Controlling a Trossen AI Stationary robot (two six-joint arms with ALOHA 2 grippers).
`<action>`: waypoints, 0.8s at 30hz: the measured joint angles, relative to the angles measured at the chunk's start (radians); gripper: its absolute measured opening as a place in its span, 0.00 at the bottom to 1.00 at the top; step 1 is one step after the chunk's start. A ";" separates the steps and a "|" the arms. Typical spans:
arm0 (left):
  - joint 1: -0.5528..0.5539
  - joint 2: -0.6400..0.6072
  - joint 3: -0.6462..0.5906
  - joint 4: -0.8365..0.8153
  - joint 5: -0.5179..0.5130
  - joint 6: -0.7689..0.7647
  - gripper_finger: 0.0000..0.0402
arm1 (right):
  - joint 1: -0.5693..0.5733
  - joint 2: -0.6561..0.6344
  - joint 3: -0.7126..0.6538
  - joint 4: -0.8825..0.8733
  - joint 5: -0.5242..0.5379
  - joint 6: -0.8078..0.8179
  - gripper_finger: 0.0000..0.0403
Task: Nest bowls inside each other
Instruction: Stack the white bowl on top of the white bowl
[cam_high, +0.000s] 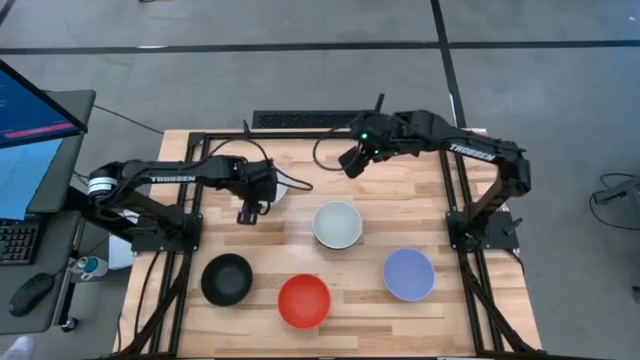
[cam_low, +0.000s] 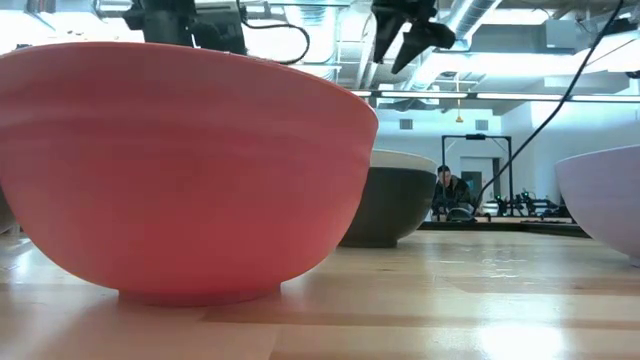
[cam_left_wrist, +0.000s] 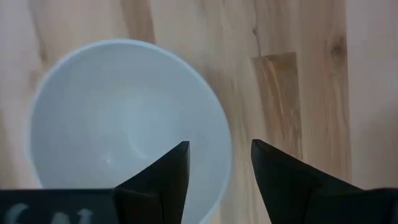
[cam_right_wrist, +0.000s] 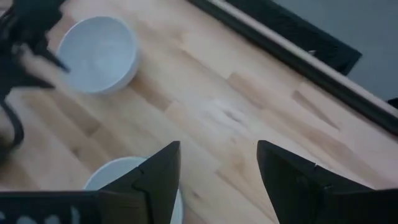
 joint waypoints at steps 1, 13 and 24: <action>0.001 0.013 0.000 -0.001 0.004 0.000 0.41 | -0.008 -0.005 0.000 -0.003 0.005 0.000 0.58; 0.002 0.110 -0.001 0.091 -0.006 -0.028 0.41 | -0.092 -0.081 0.000 -0.079 0.043 0.000 0.58; 0.015 0.147 -0.001 0.107 0.034 -0.073 0.32 | -0.132 -0.151 0.000 -0.104 0.044 0.001 0.58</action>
